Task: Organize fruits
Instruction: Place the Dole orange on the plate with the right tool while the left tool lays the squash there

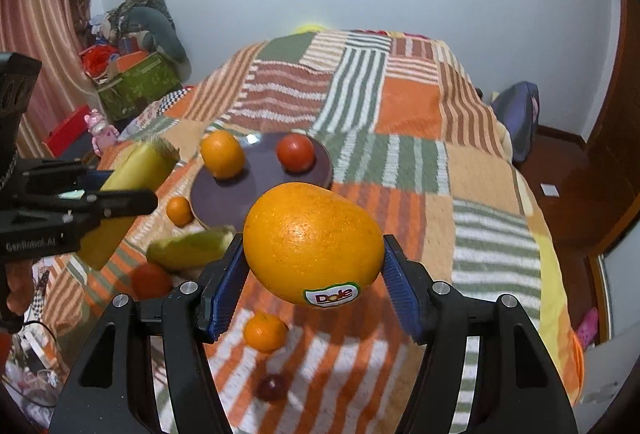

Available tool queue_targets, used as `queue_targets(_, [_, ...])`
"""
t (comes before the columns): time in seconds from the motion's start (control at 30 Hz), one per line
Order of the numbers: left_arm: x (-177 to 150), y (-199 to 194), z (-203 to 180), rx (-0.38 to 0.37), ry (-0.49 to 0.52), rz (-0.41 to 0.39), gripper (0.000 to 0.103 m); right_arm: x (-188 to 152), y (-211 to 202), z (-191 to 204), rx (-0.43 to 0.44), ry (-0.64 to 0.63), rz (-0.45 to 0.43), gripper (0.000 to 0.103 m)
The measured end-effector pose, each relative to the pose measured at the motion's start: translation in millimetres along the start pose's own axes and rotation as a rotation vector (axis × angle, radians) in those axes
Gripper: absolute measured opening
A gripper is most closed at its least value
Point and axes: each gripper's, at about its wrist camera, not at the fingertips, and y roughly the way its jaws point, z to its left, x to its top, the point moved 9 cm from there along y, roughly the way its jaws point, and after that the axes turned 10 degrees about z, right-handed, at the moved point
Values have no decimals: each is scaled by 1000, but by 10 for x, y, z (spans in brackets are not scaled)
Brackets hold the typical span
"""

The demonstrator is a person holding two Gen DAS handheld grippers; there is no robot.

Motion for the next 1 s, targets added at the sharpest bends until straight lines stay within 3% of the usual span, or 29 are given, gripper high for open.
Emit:
queue_targets(0.43, [381,264,422,5,-47,-2,34,441,325,214,22,-49,-5,62])
queue_targets(1.0, [688,1087,503,-17,-50,92,33,532,1049,156,21,-111,102,62])
